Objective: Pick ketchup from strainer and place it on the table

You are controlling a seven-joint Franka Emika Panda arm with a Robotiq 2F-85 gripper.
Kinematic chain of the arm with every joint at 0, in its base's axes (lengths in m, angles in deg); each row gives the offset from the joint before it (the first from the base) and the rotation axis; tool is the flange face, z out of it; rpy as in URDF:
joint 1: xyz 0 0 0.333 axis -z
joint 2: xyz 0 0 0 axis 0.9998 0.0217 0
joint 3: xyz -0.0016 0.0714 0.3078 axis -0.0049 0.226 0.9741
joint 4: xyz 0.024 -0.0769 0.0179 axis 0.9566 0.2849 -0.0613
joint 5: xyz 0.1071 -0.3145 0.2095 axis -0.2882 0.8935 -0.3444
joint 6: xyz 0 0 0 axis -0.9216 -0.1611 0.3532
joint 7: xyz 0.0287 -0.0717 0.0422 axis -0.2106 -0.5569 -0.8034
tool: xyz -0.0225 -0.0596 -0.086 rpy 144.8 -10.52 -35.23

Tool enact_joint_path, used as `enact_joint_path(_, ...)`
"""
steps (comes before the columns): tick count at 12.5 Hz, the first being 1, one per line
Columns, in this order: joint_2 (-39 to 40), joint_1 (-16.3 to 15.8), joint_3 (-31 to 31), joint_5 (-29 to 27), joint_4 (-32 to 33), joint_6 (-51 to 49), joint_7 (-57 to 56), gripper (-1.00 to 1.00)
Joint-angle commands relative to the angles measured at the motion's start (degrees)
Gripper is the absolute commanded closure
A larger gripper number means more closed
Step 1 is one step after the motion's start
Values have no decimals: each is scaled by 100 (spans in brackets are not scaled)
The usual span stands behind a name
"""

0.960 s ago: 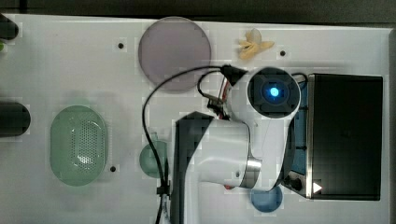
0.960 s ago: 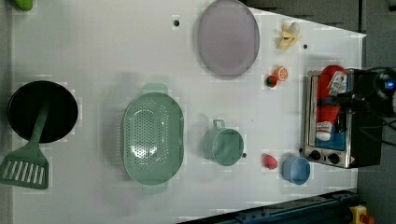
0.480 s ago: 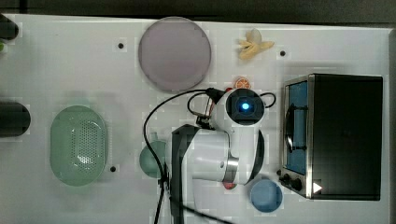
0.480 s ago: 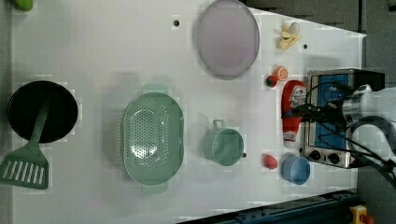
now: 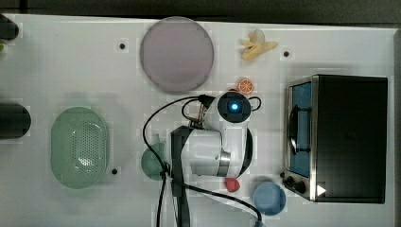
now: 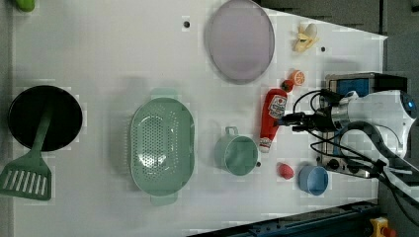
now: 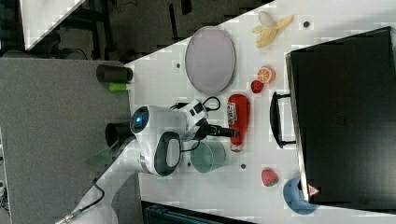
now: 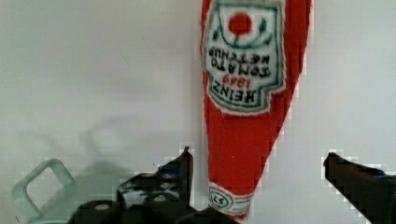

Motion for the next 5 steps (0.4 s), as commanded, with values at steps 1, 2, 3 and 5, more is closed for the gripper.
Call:
enact_joint_path(1, -611, 27, 39, -52, -273, -71, 76, -100)
enact_joint_path(2, -828, 27, 39, -52, -393, -271, 316, -100)
enact_joint_path(3, -1055, 28, 36, -52, -539, -581, 641, -100)
enact_joint_path(5, -1483, 29, 10, -51, -913, -1308, 1548, -100)
